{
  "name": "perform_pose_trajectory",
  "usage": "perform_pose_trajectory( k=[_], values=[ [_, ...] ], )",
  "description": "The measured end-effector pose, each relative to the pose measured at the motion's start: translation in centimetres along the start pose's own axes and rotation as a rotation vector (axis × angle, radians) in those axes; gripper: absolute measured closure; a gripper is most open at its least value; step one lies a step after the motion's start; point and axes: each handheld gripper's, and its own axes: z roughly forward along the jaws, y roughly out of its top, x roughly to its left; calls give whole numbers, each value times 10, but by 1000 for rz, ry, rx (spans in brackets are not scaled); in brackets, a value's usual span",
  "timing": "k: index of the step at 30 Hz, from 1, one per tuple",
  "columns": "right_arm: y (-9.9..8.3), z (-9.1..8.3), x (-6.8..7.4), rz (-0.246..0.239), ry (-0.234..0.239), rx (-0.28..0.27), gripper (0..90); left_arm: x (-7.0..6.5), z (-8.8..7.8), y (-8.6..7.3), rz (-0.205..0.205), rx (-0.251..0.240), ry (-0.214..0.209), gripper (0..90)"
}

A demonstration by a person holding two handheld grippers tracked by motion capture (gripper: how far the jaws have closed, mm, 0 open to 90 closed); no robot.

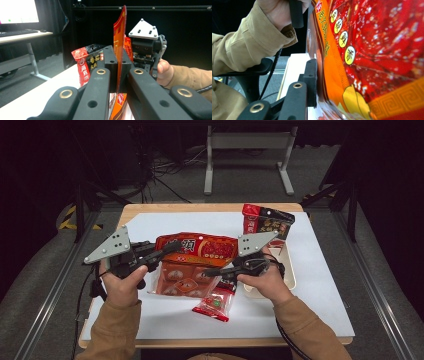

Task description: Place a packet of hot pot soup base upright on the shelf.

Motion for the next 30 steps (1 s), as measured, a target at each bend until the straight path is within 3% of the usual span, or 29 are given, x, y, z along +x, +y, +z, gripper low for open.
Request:
perform_pose_trajectory(
  k=[13,20,23,26,30],
  values=[
    [10,-11,5,22,-21,49,708,3,2,-1,-16,6,-14,883],
    [12,-14,6,45,-43,85,711,4,3,-3,-18,21,12,833],
    [14,-17,7,51,-50,104,711,5,3,-3,-19,13,26,757],
    [15,-20,7,55,-60,117,712,7,1,-4,-18,-18,79,594],
    [16,-27,6,70,-82,123,711,10,-1,-5,-20,-8,103,501]
  ],
)
